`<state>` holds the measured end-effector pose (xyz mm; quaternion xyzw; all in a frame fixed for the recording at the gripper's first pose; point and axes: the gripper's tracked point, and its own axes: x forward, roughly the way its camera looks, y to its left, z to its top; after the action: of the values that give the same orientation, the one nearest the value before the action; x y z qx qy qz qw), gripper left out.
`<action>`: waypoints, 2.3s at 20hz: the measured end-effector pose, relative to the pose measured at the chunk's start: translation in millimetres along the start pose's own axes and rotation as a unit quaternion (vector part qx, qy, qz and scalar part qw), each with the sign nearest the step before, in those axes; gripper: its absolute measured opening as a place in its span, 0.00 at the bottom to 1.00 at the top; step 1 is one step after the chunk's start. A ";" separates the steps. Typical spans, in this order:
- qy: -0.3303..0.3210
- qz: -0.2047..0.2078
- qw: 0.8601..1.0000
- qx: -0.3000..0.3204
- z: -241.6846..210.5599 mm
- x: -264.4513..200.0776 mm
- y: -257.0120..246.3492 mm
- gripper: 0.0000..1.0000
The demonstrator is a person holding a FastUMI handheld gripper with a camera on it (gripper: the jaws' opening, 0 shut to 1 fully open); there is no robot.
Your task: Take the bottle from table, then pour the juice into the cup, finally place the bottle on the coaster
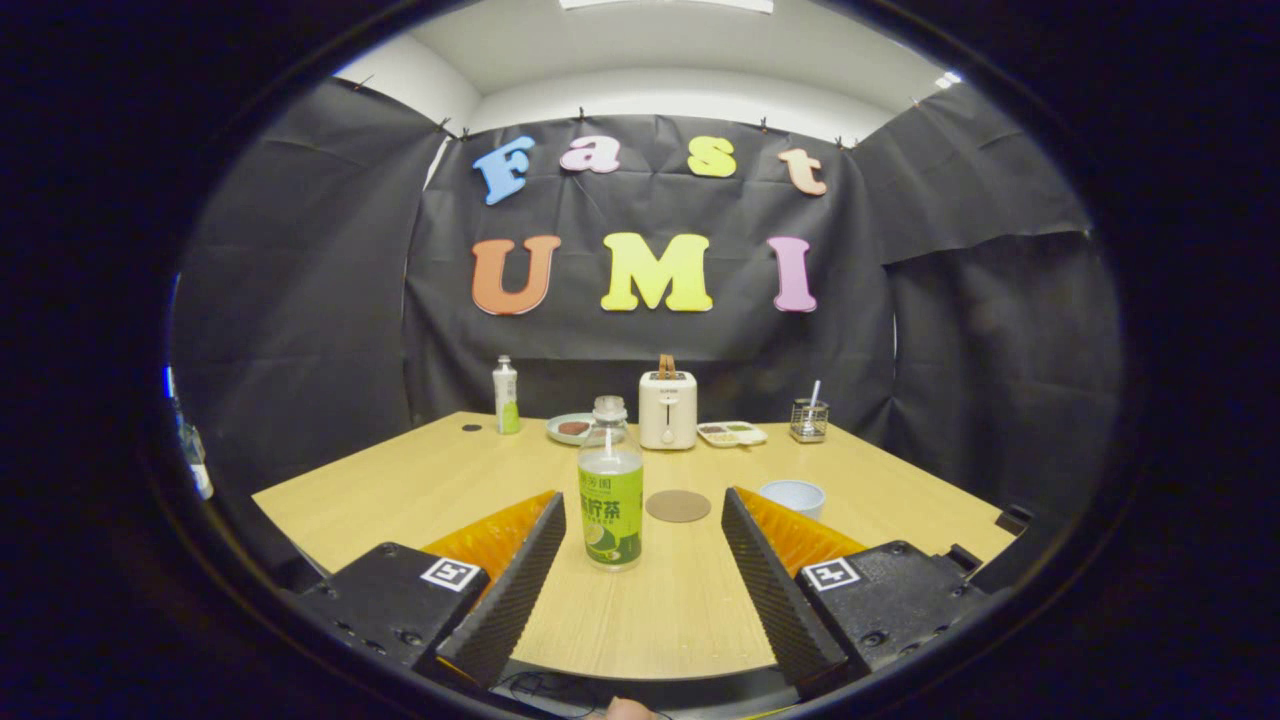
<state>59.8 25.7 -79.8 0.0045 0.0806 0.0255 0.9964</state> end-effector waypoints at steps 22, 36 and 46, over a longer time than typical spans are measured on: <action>0.038 -0.036 0.999 0.008 -18.5 154.9 25.0 1.00; 0.038 -0.048 0.998 0.030 -17.9 145.2 21.6 0.83; 0.021 -0.036 0.998 0.049 11.9 121.3 22.0 0.82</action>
<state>180.1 53.9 -87.2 0.0499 0.1024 -0.0147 0.9934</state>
